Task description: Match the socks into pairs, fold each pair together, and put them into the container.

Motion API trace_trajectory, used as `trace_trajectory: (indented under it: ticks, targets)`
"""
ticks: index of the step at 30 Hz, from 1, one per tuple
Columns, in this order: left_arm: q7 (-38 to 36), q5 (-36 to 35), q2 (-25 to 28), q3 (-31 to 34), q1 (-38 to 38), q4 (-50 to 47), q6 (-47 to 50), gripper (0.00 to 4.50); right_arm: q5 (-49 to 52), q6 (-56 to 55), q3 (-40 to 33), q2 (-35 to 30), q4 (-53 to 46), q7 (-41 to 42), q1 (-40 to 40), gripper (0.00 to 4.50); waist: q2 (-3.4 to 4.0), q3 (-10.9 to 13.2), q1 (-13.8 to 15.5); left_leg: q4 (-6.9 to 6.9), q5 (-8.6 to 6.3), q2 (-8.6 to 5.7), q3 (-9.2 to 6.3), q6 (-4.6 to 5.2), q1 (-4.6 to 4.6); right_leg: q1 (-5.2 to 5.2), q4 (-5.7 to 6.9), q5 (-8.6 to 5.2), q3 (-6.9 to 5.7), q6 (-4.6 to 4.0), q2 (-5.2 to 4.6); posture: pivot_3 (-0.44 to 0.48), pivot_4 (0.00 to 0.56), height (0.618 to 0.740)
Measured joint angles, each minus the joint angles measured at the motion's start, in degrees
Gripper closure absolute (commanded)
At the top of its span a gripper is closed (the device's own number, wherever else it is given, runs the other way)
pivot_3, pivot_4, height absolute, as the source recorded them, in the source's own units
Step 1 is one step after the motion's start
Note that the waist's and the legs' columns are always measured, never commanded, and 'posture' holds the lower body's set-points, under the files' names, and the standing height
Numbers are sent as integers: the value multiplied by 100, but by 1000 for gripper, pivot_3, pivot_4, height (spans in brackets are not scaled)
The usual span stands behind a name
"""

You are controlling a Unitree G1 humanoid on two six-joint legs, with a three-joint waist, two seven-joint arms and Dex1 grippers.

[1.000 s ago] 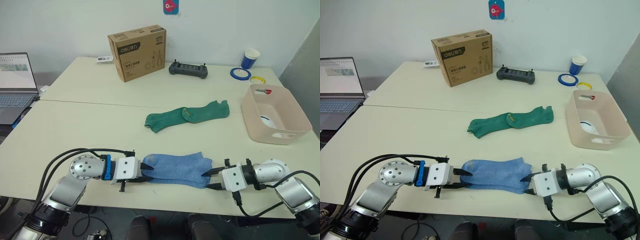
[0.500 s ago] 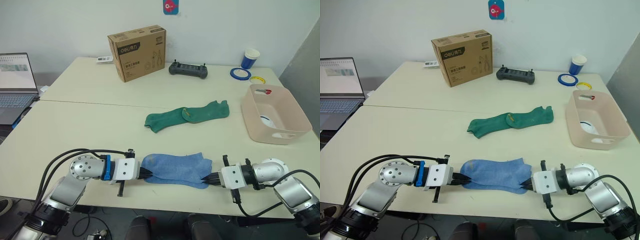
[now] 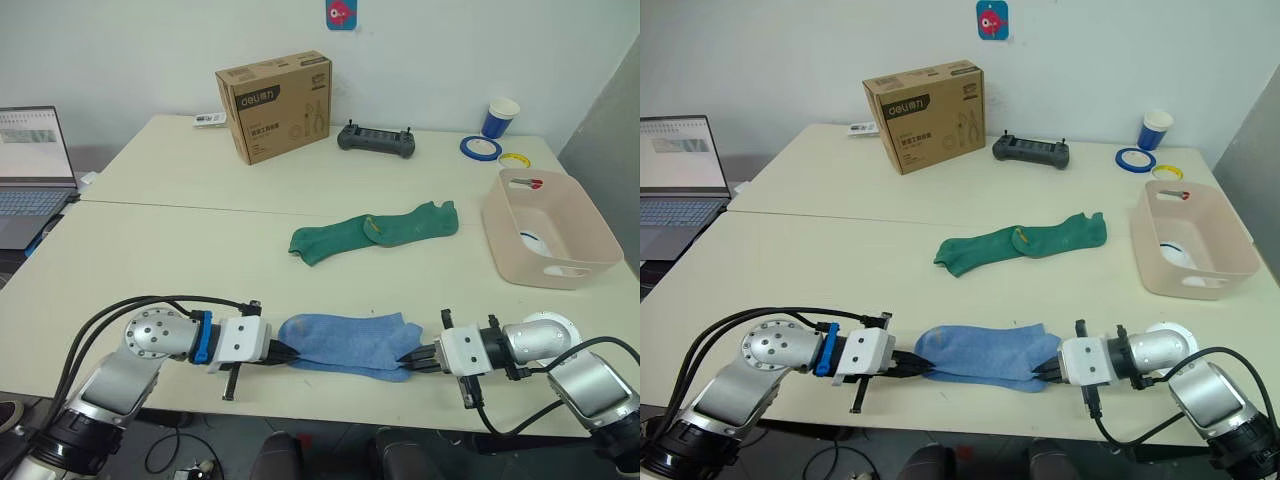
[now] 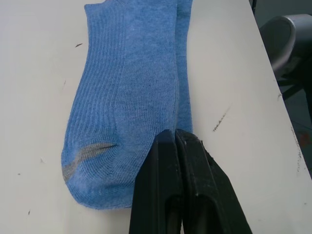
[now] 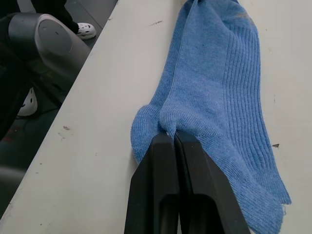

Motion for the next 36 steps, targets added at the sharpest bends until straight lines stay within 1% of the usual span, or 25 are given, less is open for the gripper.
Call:
trace_trajectory:
  ticks: [5,10,19,23,26,27,36]
  targets:
    - [163,-4,-72,59,-176,69,115,4464,68,105,-8,1,49,-30,18,4500,0,0,-2,0,0,1,-1,0,0,0,1,-1,-1,-1,2,0,150,740]
    - [146,-234,-107,124,-313,136,483,4464,323,471,-117,27,92,-30,-48,4500,0,0,-3,0,0,1,-2,0,1,0,2,-1,-1,-1,3,0,150,740]
    - [147,-235,-241,124,-481,275,462,4464,1010,1649,-319,120,5,-97,-224,4500,0,0,-5,-1,0,1,-6,0,1,1,3,-1,-2,-1,5,0,150,740]
    - [120,-231,-245,124,-481,417,351,4464,871,1543,-295,39,8,-50,-212,4500,0,0,-1,-1,0,1,-4,0,0,1,2,-1,-2,-1,5,0,150,740]
    - [102,-228,-254,123,-476,509,246,4500,683,1259,-276,37,9,-52,-160,3854,0,0,-2,-1,0,1,-5,0,1,0,2,-2,-3,-1,5,0,150,740]
    - [94,-228,-260,123,-475,515,219,4500,621,1190,-274,53,9,-74,-149,3510,0,0,-3,-1,0,1,-5,0,1,0,2,-2,-2,-1,5,0,150,740]
    - [46,-214,-283,122,-469,591,112,4500,406,984,-219,122,9,-111,-86,3510,0,0,-3,-1,0,1,-4,0,1,0,2,-2,-1,-1,5,0,150,740]
